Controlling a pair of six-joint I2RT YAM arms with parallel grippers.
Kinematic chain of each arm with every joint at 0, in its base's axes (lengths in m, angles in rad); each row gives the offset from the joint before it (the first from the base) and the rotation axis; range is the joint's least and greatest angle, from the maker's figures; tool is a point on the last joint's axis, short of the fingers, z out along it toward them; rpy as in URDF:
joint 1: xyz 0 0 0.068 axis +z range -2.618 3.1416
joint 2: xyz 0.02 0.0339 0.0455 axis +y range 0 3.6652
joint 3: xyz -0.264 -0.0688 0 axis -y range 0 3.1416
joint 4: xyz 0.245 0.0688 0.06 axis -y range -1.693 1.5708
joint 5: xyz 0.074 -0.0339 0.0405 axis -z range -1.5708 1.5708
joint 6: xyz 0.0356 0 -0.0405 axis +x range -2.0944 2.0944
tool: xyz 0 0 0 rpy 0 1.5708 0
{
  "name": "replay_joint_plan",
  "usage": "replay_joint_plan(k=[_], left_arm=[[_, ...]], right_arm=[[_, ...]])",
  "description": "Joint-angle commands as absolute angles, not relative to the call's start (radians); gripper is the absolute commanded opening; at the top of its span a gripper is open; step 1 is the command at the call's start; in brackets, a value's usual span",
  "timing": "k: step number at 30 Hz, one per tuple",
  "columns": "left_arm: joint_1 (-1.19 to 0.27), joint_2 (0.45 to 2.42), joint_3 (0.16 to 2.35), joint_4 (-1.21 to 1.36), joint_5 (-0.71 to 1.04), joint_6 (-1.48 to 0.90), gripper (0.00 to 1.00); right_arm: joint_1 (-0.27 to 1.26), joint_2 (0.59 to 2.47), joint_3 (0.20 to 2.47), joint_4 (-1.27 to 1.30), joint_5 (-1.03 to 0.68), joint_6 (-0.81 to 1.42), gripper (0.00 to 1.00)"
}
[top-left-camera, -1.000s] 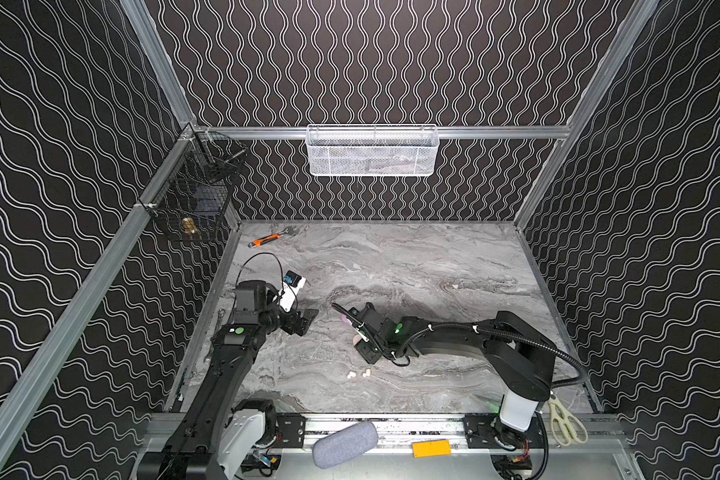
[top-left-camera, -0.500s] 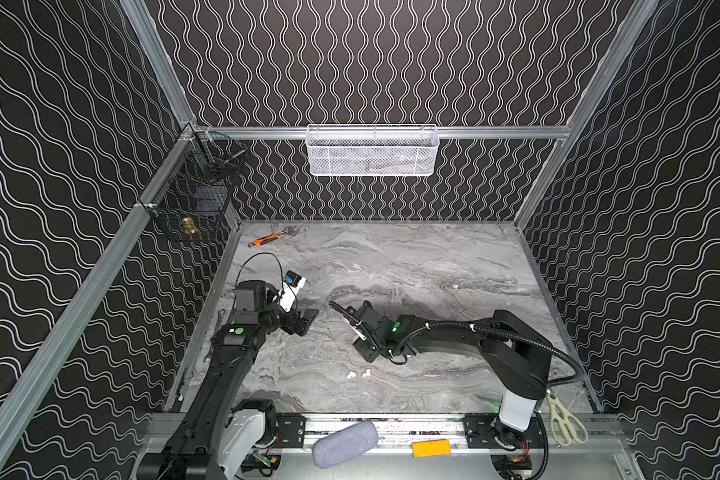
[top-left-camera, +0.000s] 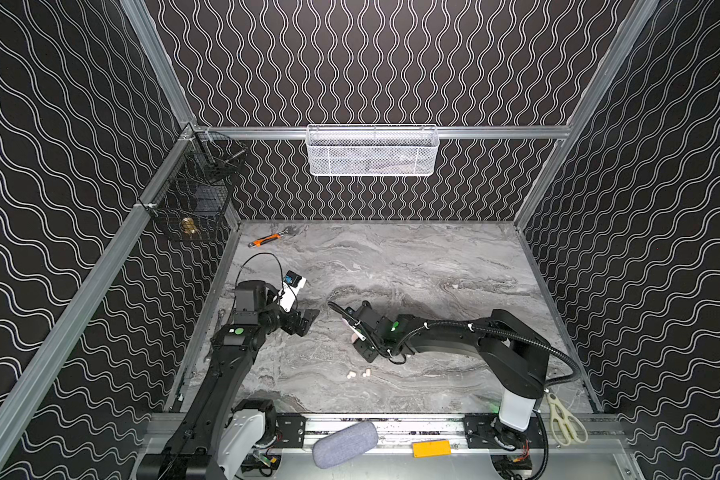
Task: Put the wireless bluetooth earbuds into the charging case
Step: 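Lower the right gripper around the peach charging case and close it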
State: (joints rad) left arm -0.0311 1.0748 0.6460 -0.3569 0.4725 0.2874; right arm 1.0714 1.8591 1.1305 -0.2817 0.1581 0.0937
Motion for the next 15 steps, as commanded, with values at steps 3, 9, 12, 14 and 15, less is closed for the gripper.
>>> replay_joint_plan(k=[3, 9, 12, 14, 15], left_arm=[[-0.029, 1.074, 0.651, -0.338, 0.503, 0.283, 0.98], [-0.029, 1.081, 0.650, -0.339, 0.504, 0.285, 0.98], [-0.029, 1.080, 0.648, -0.339, 0.500, 0.285, 0.98], [-0.029, 1.080, 0.649, -0.339, 0.500, 0.284, 0.98], [-0.029, 1.080, 0.648, -0.339, 0.500, 0.284, 0.98]], right_arm=[[1.071, 1.867, 1.159, -0.288, 0.155, 0.090, 0.51], [1.071, 1.891, 1.181, -0.281, 0.144, 0.091, 0.46], [1.071, 1.891, 1.177, -0.282, 0.143, 0.092, 0.41], [1.071, 1.889, 1.169, -0.284, 0.147, 0.091, 0.40], [1.071, 1.884, 1.165, -0.282, 0.147, 0.091, 0.40]])
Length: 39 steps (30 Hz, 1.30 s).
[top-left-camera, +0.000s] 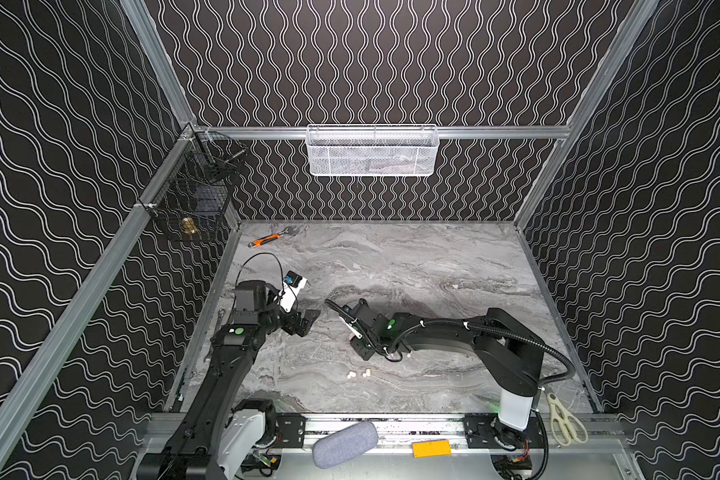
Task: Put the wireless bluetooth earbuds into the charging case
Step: 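Lower the right gripper around the peach charging case and close it, then lift the peach case with the right gripper toward the left gripper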
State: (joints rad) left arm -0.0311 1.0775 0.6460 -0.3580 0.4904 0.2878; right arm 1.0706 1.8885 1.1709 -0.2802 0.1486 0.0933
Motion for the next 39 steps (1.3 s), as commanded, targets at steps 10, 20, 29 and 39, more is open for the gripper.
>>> replay_joint_plan(k=[10, 20, 29, 39], left_arm=[[-0.029, 1.090, 0.652, -0.339, 0.507, 0.287, 0.98], [-0.029, 1.132, 0.696, -0.363, 0.623, 0.309, 0.98], [-0.051, 1.165, 0.768, -0.484, 0.915, 0.482, 0.99], [-0.087, 1.172, 0.763, -0.502, 1.002, 0.487, 0.97]], right_arm=[[1.071, 1.808, 1.142, -0.288, 0.154, 0.092, 0.36], [1.046, 1.638, 1.057, -0.216, 0.029, 0.130, 0.36], [0.960, 1.474, 0.939, -0.111, -0.265, 0.172, 0.36], [0.853, 1.317, 0.796, 0.072, -0.504, 0.281, 0.36]])
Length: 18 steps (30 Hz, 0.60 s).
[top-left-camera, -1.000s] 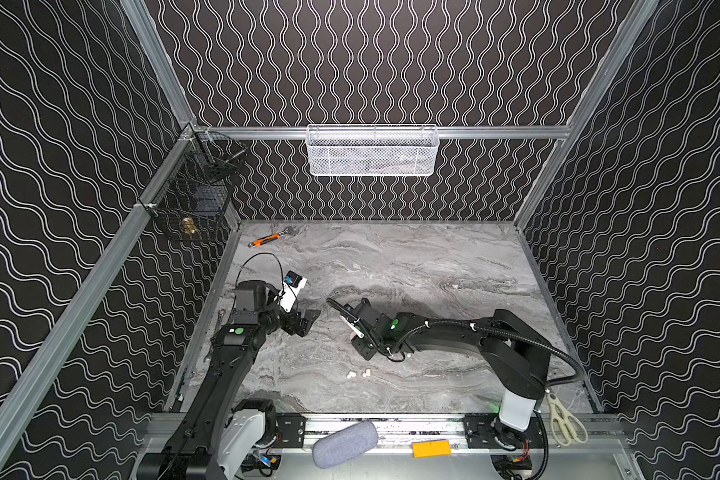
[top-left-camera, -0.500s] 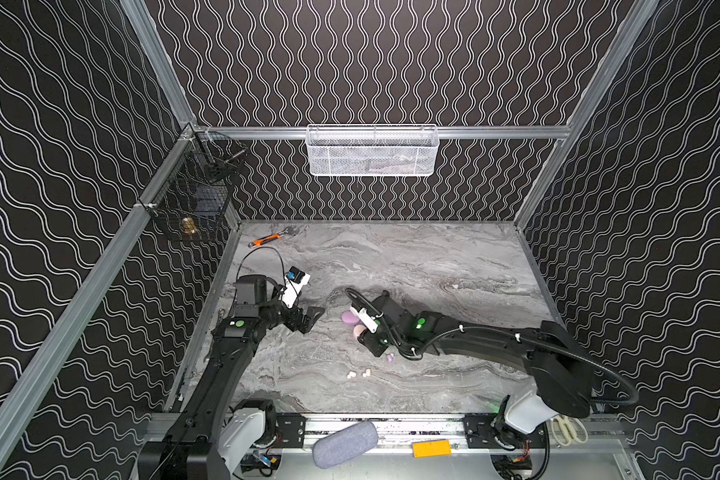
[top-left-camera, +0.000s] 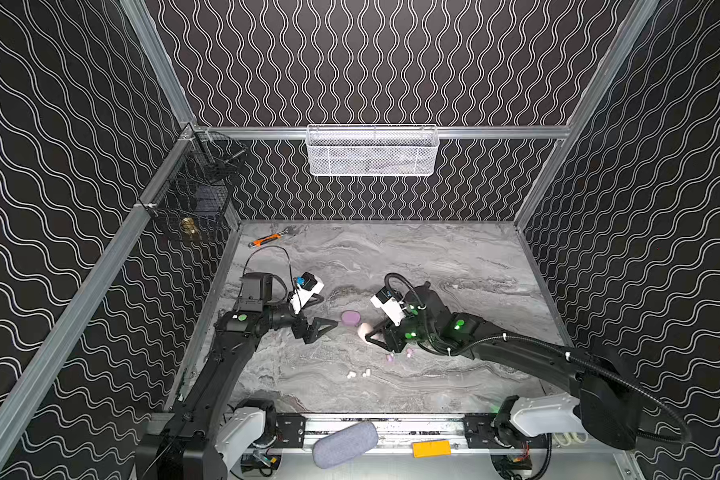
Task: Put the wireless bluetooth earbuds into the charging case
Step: 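Lift the peach case with the right gripper toward the left gripper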
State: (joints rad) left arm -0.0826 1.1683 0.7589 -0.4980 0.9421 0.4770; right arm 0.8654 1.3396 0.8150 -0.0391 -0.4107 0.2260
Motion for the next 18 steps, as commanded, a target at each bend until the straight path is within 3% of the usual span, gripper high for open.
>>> replay_joint_plan(k=[1, 10, 18], left_arm=[[-0.087, 1.172, 0.770, -0.502, 1.014, 0.479, 0.97], [-0.088, 1.168, 0.817, -0.507, 1.115, 0.411, 0.97], [-0.089, 1.181, 0.844, -0.608, 1.207, 0.495, 0.96]], right_arm=[[0.850, 1.311, 0.786, 0.094, -0.510, 0.296, 0.37], [0.845, 1.283, 0.748, 0.280, -0.533, 0.405, 0.36], [0.845, 1.295, 0.794, 0.245, -0.551, 0.377, 0.36]])
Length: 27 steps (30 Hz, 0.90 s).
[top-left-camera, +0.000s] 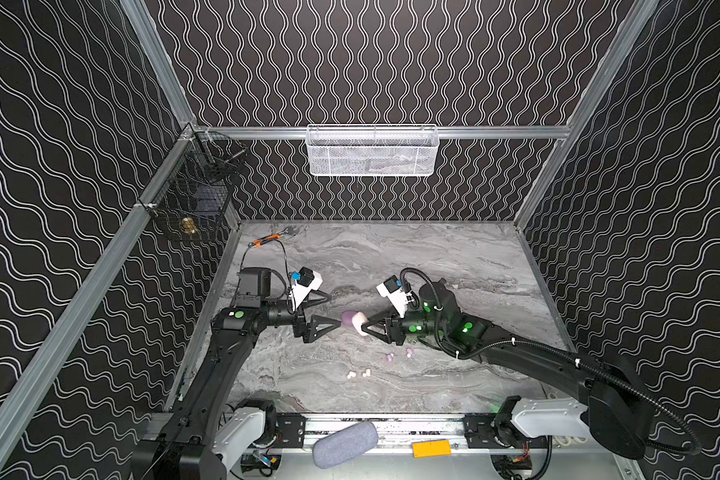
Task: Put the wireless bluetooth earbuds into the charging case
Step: 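Lift the peach case with the right gripper toward the left gripper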
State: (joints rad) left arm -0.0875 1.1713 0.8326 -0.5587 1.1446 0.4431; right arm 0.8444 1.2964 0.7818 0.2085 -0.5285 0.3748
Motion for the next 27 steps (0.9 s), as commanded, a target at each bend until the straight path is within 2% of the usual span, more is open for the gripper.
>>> replay_joint_plan(k=[1, 8, 15, 27], left_arm=[[-0.089, 1.189, 0.848, -0.629, 1.223, 0.510, 0.96], [-0.089, 1.183, 0.839, -0.657, 1.273, 0.534, 0.99], [-0.108, 1.215, 0.863, -0.770, 1.305, 0.642, 0.99], [-0.130, 1.229, 0.870, -0.808, 1.321, 0.673, 0.92]], right_arm=[[0.845, 1.292, 0.798, 0.248, -0.558, 0.379, 0.36], [0.847, 1.290, 0.819, 0.288, -0.581, 0.374, 0.36], [0.880, 1.328, 0.897, 0.192, -0.578, 0.300, 0.36], [0.892, 1.359, 0.934, 0.184, -0.589, 0.284, 0.35]])
